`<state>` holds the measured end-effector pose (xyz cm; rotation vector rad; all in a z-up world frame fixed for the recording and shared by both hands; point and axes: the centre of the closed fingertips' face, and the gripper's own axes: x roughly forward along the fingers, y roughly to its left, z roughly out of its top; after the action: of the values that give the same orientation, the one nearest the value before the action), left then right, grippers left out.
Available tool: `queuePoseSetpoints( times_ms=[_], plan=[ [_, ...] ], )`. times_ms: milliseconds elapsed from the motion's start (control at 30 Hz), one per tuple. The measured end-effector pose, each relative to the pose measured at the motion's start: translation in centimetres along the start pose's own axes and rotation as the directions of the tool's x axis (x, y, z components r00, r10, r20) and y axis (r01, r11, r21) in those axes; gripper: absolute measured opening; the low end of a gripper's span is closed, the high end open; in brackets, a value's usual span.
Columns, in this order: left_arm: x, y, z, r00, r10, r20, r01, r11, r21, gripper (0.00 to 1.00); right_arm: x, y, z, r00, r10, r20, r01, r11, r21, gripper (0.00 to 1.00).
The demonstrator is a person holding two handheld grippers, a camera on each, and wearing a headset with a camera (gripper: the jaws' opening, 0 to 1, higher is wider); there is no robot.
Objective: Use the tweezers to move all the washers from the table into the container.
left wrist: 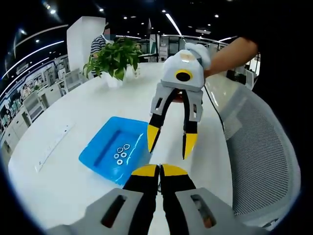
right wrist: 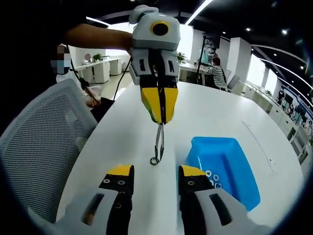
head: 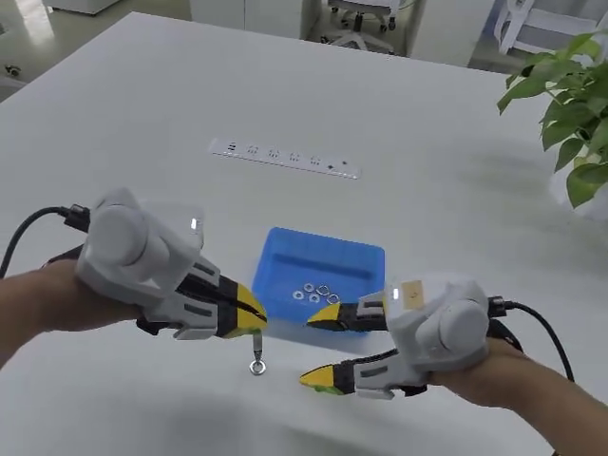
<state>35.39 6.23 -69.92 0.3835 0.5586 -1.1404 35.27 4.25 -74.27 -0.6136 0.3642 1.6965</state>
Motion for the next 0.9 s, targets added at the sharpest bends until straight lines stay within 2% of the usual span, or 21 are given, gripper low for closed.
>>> queuePoseSetpoints(
  times_ms=[400, 900],
  plan=[
    [0.0, -0.2, 0.0, 0.9994, -0.033, -0.010, 0.033, 0.999, 0.016, 0.05, 2.7, 0.2, 0.1, 0.9980, 0.060, -0.019, -0.061, 0.998, -0.030, 0.28],
    [0.1, -0.2, 0.1, 0.9976, -0.066, -0.018, 0.067, 0.997, 0.037, 0.05, 5.1, -0.4, 0.7, 0.9957, 0.085, -0.038, -0.087, 0.995, -0.051, 0.16]
  ],
)
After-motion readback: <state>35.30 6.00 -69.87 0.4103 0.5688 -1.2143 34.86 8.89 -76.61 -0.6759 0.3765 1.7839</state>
